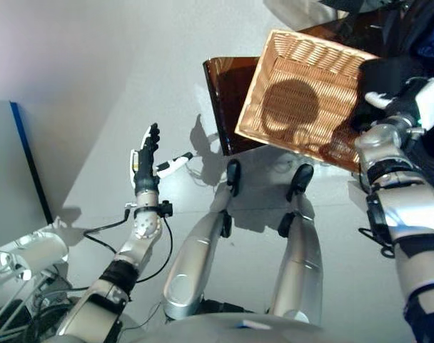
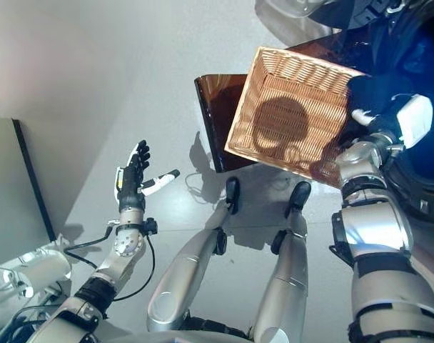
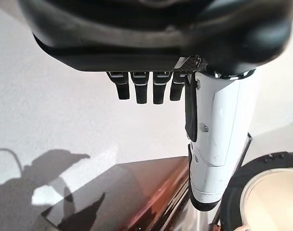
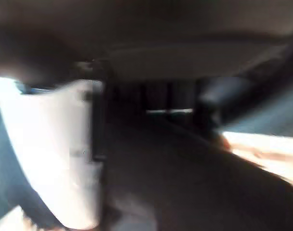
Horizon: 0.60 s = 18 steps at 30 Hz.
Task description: Pick up the clothes and place them into the washing machine
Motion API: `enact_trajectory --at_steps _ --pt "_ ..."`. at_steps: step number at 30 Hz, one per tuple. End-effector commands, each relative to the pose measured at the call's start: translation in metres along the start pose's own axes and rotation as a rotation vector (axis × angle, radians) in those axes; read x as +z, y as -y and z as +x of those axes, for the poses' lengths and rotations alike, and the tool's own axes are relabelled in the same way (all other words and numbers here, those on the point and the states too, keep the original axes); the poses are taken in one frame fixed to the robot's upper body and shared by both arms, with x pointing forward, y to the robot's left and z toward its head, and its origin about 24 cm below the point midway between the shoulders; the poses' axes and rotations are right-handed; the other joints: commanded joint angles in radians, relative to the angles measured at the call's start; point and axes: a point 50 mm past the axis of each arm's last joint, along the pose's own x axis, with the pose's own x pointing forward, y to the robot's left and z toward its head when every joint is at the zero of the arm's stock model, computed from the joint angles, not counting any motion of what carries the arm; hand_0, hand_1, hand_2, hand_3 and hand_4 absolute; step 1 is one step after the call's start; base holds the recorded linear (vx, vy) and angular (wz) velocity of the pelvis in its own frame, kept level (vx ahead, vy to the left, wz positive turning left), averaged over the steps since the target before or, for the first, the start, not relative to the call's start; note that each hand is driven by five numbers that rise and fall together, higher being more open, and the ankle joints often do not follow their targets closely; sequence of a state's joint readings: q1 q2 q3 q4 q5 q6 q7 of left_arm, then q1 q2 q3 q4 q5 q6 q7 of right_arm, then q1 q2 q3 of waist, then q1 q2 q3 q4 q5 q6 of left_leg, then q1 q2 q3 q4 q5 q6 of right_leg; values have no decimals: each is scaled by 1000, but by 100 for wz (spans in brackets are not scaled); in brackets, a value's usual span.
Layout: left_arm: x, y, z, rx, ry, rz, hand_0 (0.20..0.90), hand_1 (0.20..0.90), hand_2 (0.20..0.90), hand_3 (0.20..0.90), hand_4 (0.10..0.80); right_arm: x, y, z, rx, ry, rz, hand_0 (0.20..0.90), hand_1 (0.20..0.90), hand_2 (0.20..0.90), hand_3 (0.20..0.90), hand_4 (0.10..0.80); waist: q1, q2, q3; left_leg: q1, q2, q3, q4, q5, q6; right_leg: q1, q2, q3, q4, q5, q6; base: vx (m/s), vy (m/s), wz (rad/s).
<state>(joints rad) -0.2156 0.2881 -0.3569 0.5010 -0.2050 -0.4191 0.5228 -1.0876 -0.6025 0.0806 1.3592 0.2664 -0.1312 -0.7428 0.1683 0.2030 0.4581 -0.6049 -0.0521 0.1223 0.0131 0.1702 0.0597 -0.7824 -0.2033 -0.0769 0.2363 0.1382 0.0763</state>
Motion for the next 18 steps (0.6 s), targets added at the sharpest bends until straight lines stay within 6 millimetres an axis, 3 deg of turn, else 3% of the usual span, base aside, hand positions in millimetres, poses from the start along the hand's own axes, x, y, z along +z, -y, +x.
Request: enact_trajectory --at_steps 1,2,3,6,9,13,18 --pt "5 -16 -5 54 57 -29 900 900 900 900 800 14 12 4 -88 -7 407 200 200 200 200 300 -20 40 -83 -39 26 -39 54 -59 -118 104 -26 26 -81 -24 34 18 11 -26" --pt "5 -15 -5 51 57 -31 900 900 900 900 800 10 11 1 -106 -55 518 200 200 200 200 300 -22 46 -86 -37 25 -37 52 -61 -117 105 -27 28 -84 -25 35 27 28 -22" --pt "4 -12 -5 36 45 -41 900 900 900 900 800 7 -1 -9 -56 -124 754 200 200 200 200 300 -25 55 -91 -32 25 -32 48 -64 -116 104 -26 36 -88 -27 34 34 33 -17" --pt "-2 -7 -8 14 7 -62 900 900 900 900 800 2 -6 -16 -57 -193 1004 200 200 200 200 300 -26 70 -100 -27 22 -27 42 -67 -115 105 -27 43 -90 -33 34 27 23 -19" --pt "-2 -7 -8 7 6 -89 900 900 900 900 800 6 -5 -16 -52 -191 1120 200 200 200 200 300 -21 82 -108 -25 19 -26 41 -68 -114 105 -30 45 -91 -36 34 11 9 -4" --pt "-7 -6 -13 -16 -15 -128 900 900 900 900 800 35 4 -11 -44 -102 1331 200 200 200 200 300 -11 107 -121 -21 15 -24 36 -68 -114 96 -31 57 -78 -47 33 32 19 1" --pt "-9 -5 -16 -35 -26 -143 900 900 900 900 800 58 17 -2 -44 -24 1403 200 200 200 200 300 -2 124 -133 -14 13 -20 31 -68 -117 89 -31 66 -65 -57 32 32 -4 1"
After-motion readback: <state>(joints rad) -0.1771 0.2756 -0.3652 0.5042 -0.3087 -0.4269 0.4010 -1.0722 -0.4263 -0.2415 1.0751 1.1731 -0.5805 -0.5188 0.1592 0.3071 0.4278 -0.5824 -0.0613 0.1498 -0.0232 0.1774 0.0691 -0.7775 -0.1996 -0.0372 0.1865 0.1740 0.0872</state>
